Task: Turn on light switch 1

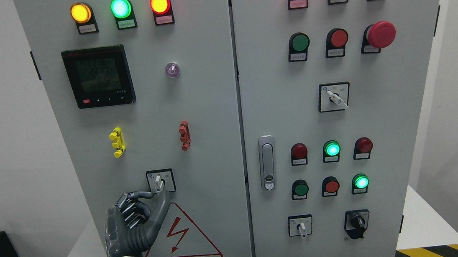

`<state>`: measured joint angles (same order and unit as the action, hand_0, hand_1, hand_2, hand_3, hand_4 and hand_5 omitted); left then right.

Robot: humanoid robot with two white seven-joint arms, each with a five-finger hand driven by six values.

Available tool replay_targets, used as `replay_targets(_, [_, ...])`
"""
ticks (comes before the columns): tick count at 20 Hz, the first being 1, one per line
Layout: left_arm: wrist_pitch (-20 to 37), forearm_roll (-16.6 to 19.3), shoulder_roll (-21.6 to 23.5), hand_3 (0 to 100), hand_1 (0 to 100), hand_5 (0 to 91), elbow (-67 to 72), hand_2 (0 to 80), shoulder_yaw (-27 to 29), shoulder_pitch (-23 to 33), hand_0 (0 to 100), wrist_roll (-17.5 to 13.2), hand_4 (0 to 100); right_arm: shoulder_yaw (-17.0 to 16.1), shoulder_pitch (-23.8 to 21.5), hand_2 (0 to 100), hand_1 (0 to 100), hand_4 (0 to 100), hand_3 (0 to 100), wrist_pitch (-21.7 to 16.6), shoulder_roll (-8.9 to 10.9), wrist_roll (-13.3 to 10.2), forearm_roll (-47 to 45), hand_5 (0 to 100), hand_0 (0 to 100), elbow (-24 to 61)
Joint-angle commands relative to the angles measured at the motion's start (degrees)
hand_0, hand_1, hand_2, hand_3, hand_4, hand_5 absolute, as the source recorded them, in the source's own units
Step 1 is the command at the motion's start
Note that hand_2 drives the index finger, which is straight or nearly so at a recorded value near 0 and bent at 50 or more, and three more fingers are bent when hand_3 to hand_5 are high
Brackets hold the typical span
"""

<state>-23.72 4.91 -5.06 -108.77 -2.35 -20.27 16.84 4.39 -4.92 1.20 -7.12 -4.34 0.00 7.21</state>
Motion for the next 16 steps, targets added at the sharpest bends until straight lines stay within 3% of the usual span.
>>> replay_targets(1, [-1.75,0.1,-0.04,95,73,87.7,-0.04,56.8,-0.11,-0.74,8,0.03,89,0.0,0.0,0,0,0,0,0.03,0.0,0.03,-1.4,0,0,0.0])
replay_targets(16, [-3.17,1.42,-0.04,96,73,88.2,-0.13,61.2,-0.11,-1.53,10,-0.05,90,0.0,0.0,0,0,0,0,0.03,0.0,0.03,-1.4,0,0,0.0])
